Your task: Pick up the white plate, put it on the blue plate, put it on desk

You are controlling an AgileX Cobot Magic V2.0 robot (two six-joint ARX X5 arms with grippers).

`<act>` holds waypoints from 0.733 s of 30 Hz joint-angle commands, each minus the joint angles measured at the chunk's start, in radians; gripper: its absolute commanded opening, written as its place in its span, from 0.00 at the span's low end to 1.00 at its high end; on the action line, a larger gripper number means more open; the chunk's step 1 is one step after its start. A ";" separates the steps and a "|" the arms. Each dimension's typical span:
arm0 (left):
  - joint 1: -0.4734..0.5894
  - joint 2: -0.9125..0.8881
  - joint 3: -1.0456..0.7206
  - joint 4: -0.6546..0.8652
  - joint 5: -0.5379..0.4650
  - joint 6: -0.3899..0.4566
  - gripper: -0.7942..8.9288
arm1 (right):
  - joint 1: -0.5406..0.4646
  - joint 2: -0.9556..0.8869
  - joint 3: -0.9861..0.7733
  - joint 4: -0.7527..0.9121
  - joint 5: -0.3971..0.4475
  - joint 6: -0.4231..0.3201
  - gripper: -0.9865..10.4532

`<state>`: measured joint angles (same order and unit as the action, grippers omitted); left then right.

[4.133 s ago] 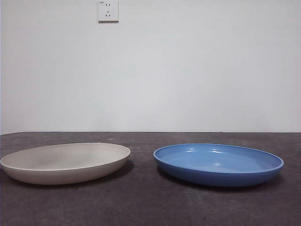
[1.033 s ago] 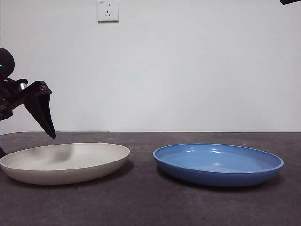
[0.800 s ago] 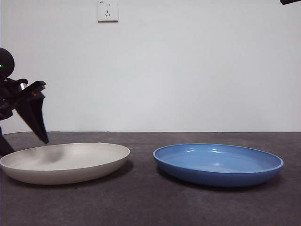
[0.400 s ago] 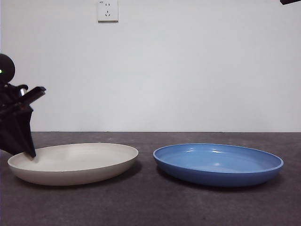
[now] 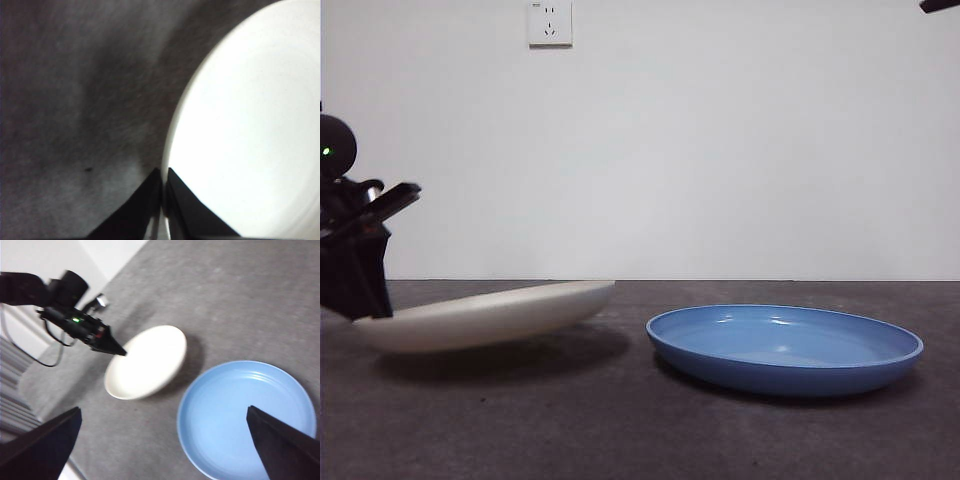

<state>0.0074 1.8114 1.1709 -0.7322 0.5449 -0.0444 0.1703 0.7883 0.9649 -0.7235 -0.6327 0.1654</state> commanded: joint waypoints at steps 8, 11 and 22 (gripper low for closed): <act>-0.119 -0.023 0.167 -0.116 0.001 -0.108 0.09 | 0.002 -0.042 0.089 -0.159 0.127 -0.040 0.61; -0.191 -0.023 0.213 -0.121 -0.031 -0.145 0.09 | 0.002 -0.073 0.106 -0.195 0.137 -0.055 0.61; -0.476 0.034 0.419 -0.117 -0.161 -0.203 0.09 | 0.002 -0.199 0.116 -0.269 0.174 -0.066 0.61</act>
<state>-0.4587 1.8072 1.5620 -0.8524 0.3866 -0.2279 0.1699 0.5850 1.0611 -0.9958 -0.4644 0.1089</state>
